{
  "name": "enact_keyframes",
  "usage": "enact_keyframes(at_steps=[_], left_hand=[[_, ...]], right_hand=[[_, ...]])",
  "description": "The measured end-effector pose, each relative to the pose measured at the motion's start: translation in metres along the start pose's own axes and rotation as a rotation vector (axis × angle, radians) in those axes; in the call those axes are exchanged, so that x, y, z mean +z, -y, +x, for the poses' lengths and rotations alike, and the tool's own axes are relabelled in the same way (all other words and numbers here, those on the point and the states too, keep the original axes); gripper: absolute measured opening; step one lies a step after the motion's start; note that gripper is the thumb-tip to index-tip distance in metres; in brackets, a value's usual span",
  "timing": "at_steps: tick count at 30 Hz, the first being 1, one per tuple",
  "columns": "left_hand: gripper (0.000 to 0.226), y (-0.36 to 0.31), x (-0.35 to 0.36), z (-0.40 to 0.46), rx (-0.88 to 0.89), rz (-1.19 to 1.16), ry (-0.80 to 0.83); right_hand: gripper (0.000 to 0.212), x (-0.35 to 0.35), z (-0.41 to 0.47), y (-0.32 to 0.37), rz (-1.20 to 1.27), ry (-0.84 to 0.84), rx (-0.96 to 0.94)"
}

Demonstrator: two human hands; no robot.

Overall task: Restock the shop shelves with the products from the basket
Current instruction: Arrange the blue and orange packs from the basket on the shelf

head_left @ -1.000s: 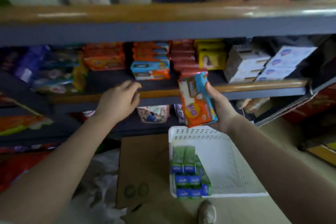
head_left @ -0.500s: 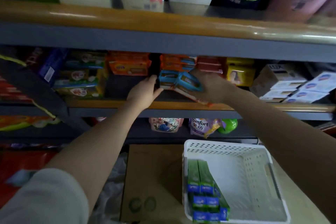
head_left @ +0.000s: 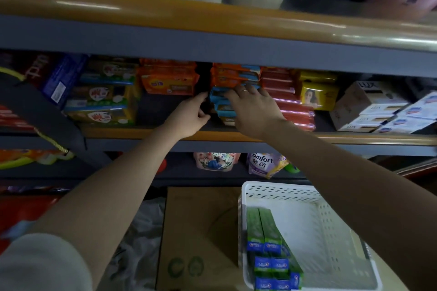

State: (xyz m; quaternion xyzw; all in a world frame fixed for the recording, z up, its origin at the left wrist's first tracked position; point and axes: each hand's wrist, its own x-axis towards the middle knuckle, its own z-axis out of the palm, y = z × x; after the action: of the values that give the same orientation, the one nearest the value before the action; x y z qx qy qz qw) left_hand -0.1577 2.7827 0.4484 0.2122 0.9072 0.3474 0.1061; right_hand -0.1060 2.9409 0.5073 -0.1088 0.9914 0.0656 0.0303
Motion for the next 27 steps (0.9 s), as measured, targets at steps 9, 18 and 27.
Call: enact_keyframes(at_steps=[9,18,27], left_hand=[[0.033,0.019,-0.014,-0.020,-0.028,0.156,-0.013],[0.043,-0.016,0.011,-0.022,0.083,-0.110,-0.052],[0.049,-0.040,0.035,-0.007,0.048,-0.129,-0.267]], right_hand=[[0.072,0.001,0.028,0.013,-0.048,0.043,-0.063],[0.070,0.009,0.014,-0.010,0.052,-0.044,0.046],[0.076,-0.009,-0.032,-0.068,0.025,-0.040,0.170]])
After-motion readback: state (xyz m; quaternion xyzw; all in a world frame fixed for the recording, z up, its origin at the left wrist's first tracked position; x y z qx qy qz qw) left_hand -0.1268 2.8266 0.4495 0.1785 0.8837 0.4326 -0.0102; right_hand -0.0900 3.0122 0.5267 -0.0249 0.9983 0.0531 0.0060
